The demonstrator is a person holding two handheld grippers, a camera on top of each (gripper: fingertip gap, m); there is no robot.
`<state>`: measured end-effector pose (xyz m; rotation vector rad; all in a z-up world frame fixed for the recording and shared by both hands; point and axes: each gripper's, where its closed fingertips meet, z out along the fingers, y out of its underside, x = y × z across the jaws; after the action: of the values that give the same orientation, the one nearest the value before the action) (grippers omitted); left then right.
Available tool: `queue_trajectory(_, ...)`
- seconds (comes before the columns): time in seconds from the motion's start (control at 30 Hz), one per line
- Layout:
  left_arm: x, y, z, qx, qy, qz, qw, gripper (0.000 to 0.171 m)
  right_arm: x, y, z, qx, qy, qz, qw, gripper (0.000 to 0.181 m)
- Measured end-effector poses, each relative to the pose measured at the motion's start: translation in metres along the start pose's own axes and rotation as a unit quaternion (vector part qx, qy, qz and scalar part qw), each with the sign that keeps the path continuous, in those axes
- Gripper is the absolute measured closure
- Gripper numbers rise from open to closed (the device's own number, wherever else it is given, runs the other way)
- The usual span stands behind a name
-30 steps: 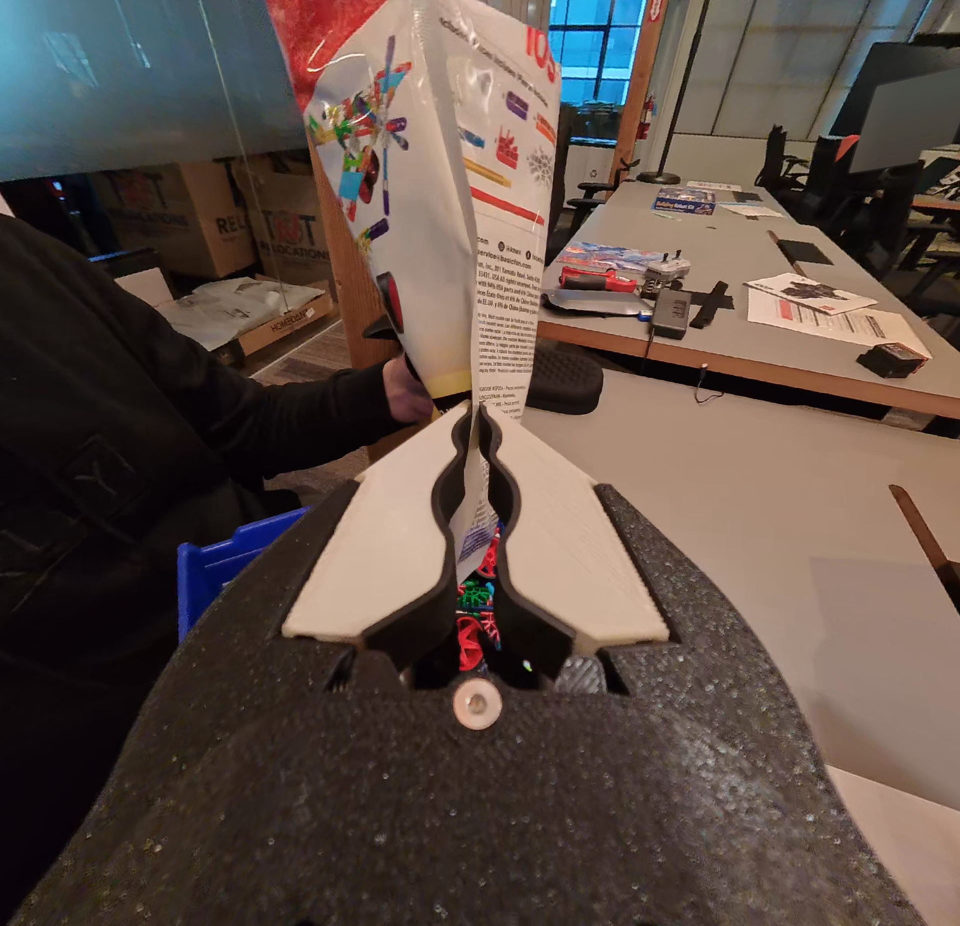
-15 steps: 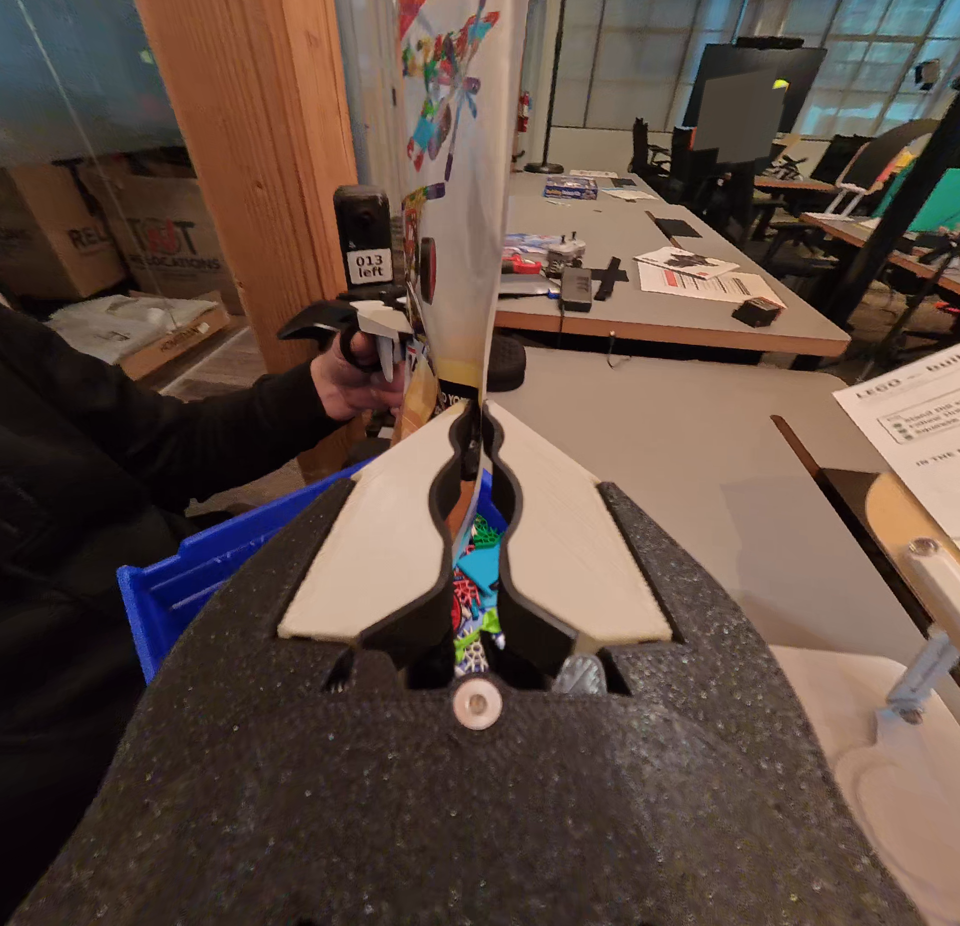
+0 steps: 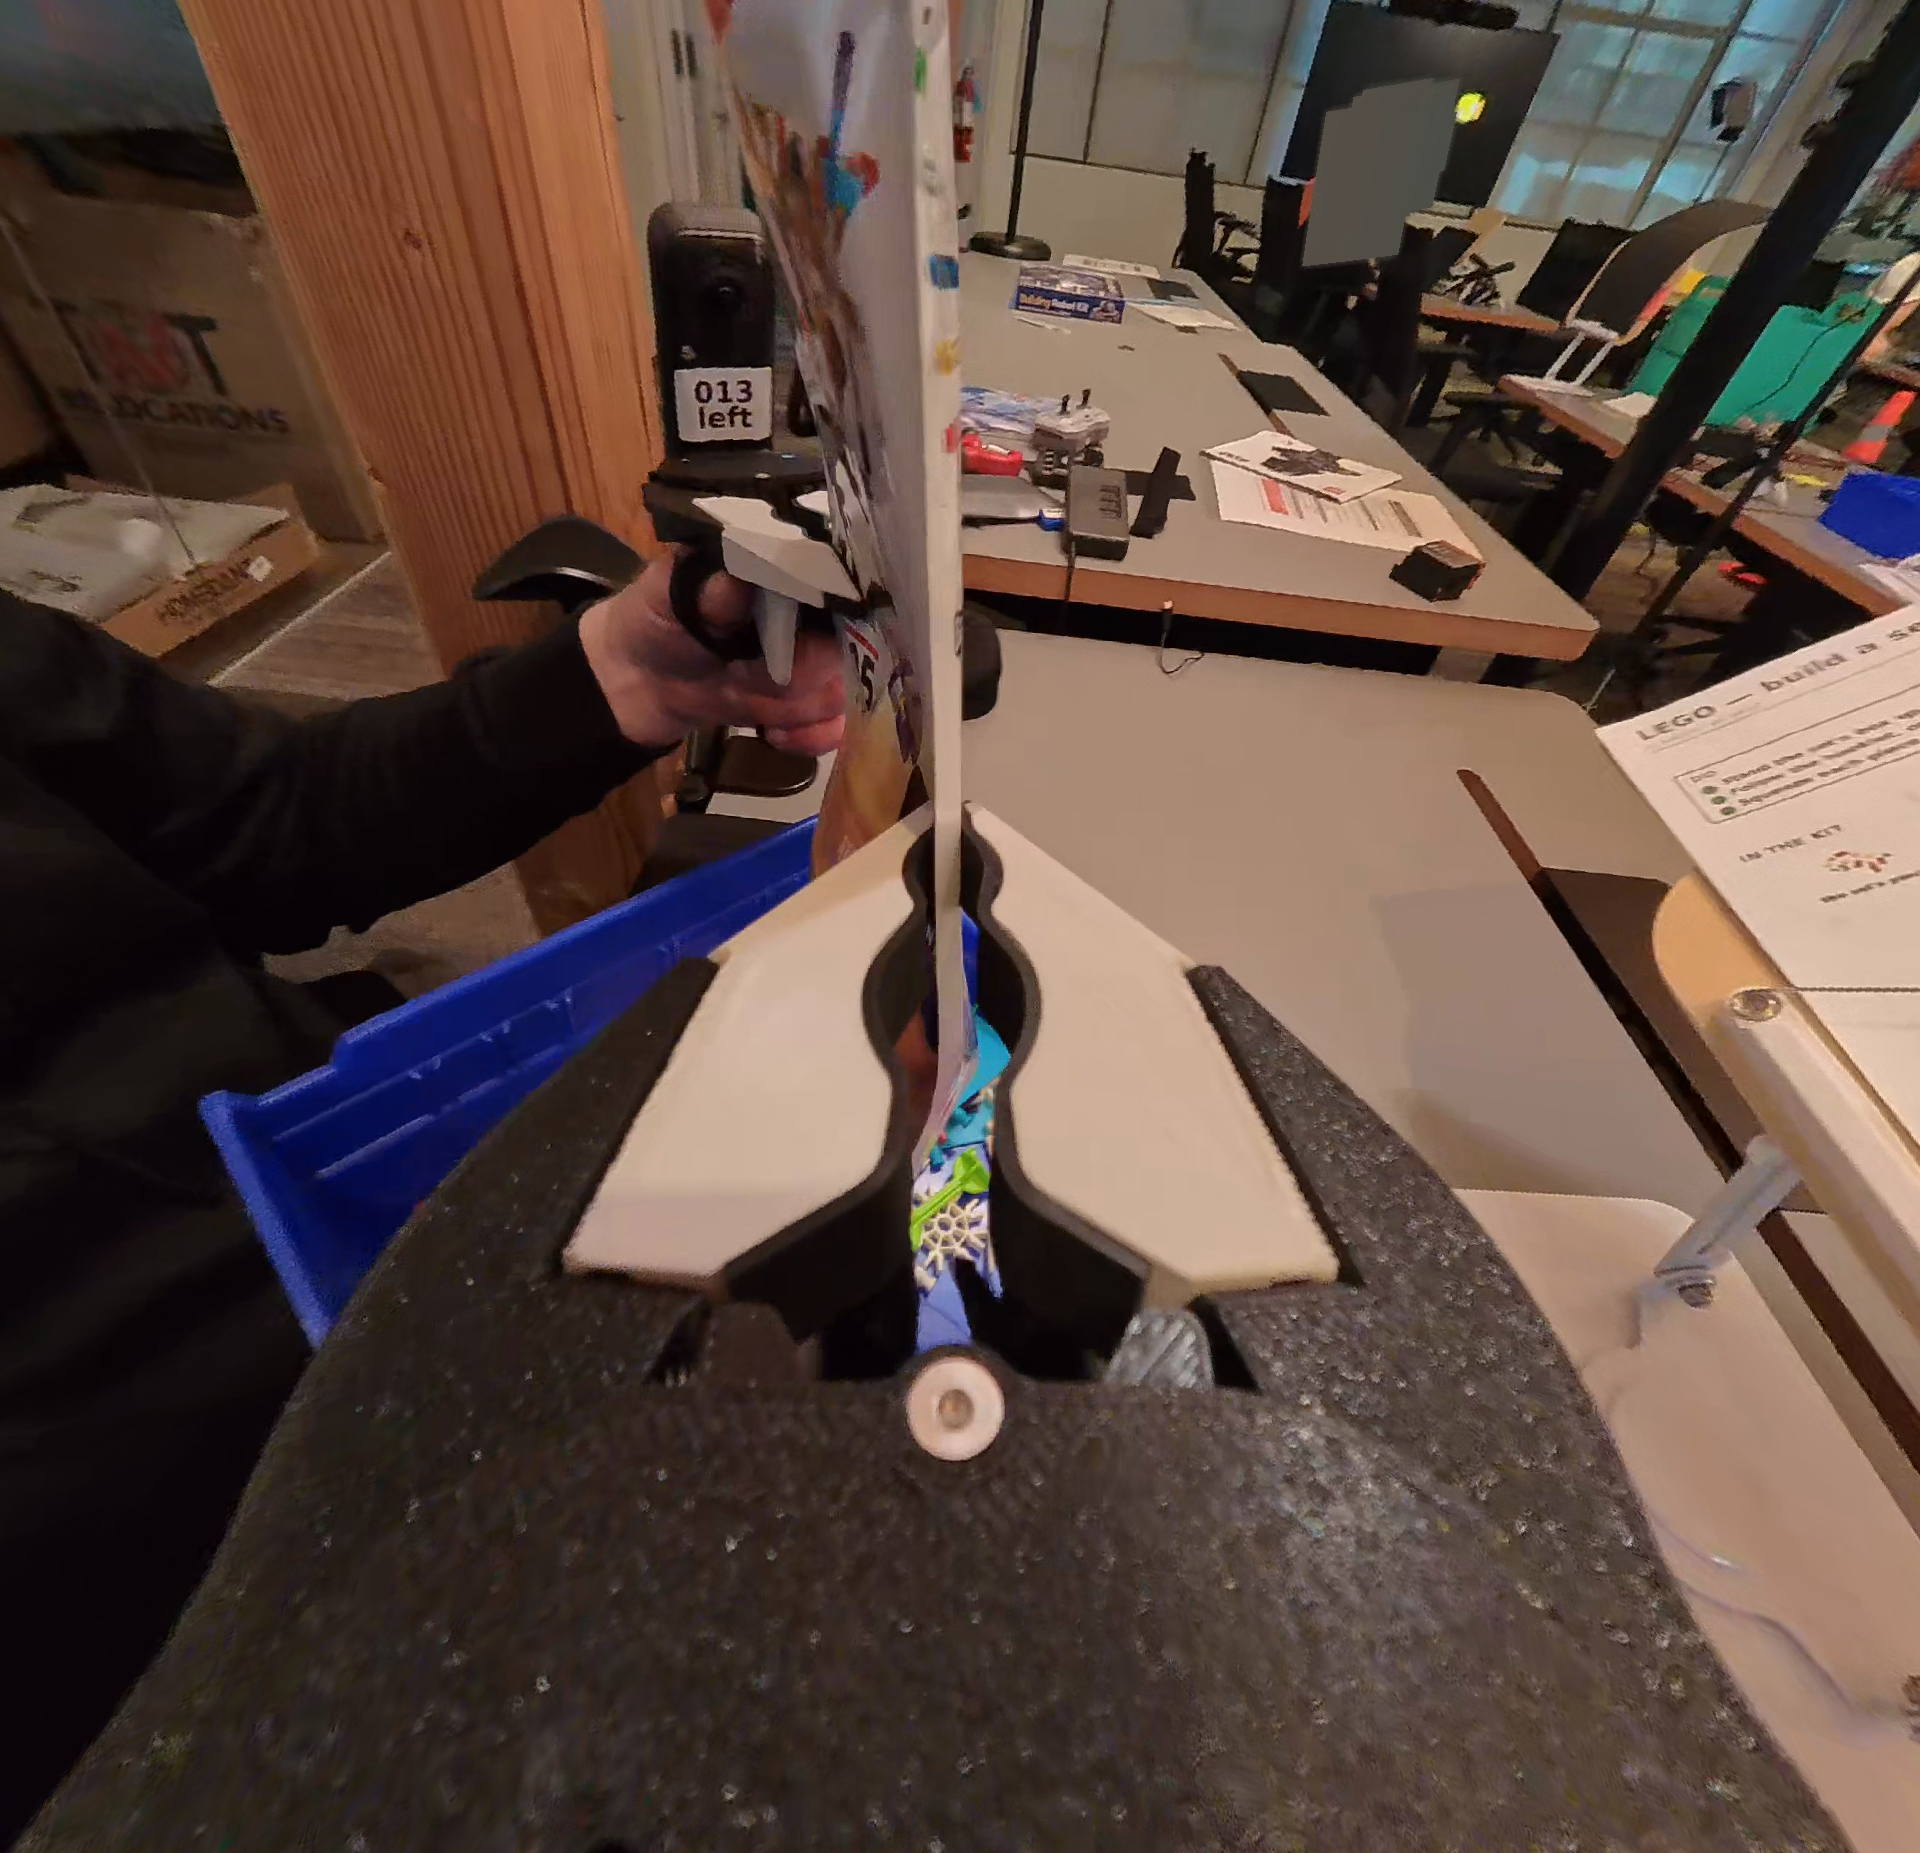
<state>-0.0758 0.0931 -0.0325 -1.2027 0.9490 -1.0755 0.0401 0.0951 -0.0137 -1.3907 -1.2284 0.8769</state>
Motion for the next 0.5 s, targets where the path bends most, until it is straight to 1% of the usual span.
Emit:
queue_trajectory(0.13,-0.006,0.002,-0.003,-0.004,-0.025,0.017,1.0,0.171,0.001,0.007,0.006,0.008,0.019,-0.021,1.0,0.181)
queue_trajectory(0.23,-0.005,0.002,-0.006,-0.011,-0.045,0.08,0.996,0.171,0.004,0.012,0.01,0.011,0.039,-0.069,0.997,0.181)
queue_trajectory(0.3,-0.01,0.002,-0.007,-0.021,-0.072,0.118,0.99,0.171,0.002,0.014,0.015,0.013,0.04,-0.095,0.995,0.181)
queue_trajectory(0.4,-0.009,-0.001,-0.01,-0.02,-0.079,0.162,0.983,0.171,0.001,0.013,0.018,0.025,0.056,-0.14,0.988,0.181)
queue_trajectory(0.47,-0.007,-0.002,-0.013,-0.016,-0.084,0.201,0.976,0.171,-0.001,0.013,0.02,0.026,0.071,-0.176,0.981,0.181)
queue_trajectory(0.5,-0.012,-0.001,-0.015,-0.021,-0.105,0.232,0.967,0.171,-0.003,0.013,0.023,0.021,0.075,-0.191,0.978,0.181)
